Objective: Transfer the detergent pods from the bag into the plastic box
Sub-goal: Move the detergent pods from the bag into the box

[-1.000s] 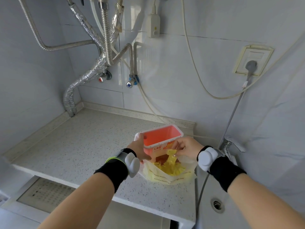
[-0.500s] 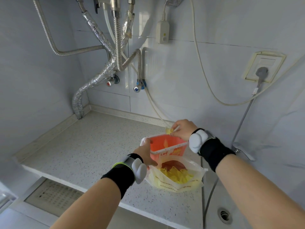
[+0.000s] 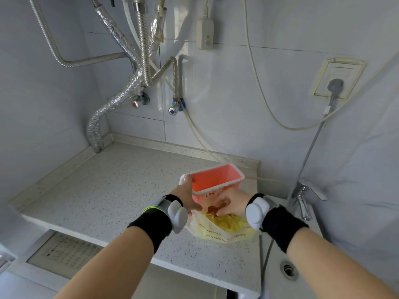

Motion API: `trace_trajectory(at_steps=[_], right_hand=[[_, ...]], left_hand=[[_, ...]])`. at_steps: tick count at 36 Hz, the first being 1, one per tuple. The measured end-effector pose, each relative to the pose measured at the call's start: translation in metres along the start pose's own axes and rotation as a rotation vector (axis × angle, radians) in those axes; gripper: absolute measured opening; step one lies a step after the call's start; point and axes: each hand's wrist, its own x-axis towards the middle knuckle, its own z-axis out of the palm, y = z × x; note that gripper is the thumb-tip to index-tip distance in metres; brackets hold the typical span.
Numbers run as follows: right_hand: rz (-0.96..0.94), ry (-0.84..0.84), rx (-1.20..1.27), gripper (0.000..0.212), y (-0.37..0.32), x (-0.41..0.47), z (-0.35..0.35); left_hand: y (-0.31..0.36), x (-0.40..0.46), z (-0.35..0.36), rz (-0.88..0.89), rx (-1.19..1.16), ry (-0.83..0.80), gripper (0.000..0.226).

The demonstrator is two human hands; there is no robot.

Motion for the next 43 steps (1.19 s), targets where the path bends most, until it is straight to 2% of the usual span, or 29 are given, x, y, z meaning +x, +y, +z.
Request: trace_trajectory(at_steps=[4, 9, 14, 17, 22, 33, 37, 43], right_hand=[[-0.040, -0.069, -0.005, 0.035, -0.003, 0.006, 0.024], [-0.046, -0.044, 0.008, 0.030, -0.009, 0.005, 0.033], [-0.052, 0.038, -0.156, 0.022, -0.009, 0.012, 0.037], [-0.087, 0.047, -0.179, 0.009, -0.006, 0.014, 0.040], [-0.050, 0.014, -0.024, 0.025, -0.002, 0.012, 0.033], [0.019, 0.151, 0.381, 0.022, 0.022, -0.006, 0.002], [0.071, 0.148, 0.542, 0.012, 0.024, -0.007, -0.003], [0.097, 0.094, 0.623, 0.012, 0.025, -0.007, -0.005]], left_hand=[[0.000, 0.001, -0.001, 0.005, -0.022, -0.013, 0.081], [0.001, -0.002, -0.002, 0.026, 0.003, -0.021, 0.088], [-0.001, 0.000, 0.000, 0.038, 0.048, -0.005, 0.086], [-0.001, 0.000, -0.001, 0.049, 0.056, -0.004, 0.087], [-0.001, 0.000, -0.001, 0.048, 0.067, 0.002, 0.084], [0.000, 0.000, -0.001, 0.047, 0.086, 0.004, 0.084], [0.000, 0.000, -0.001, 0.036, 0.076, 0.001, 0.084], [0.001, -0.001, -0.003, 0.045, 0.085, -0.005, 0.085]])
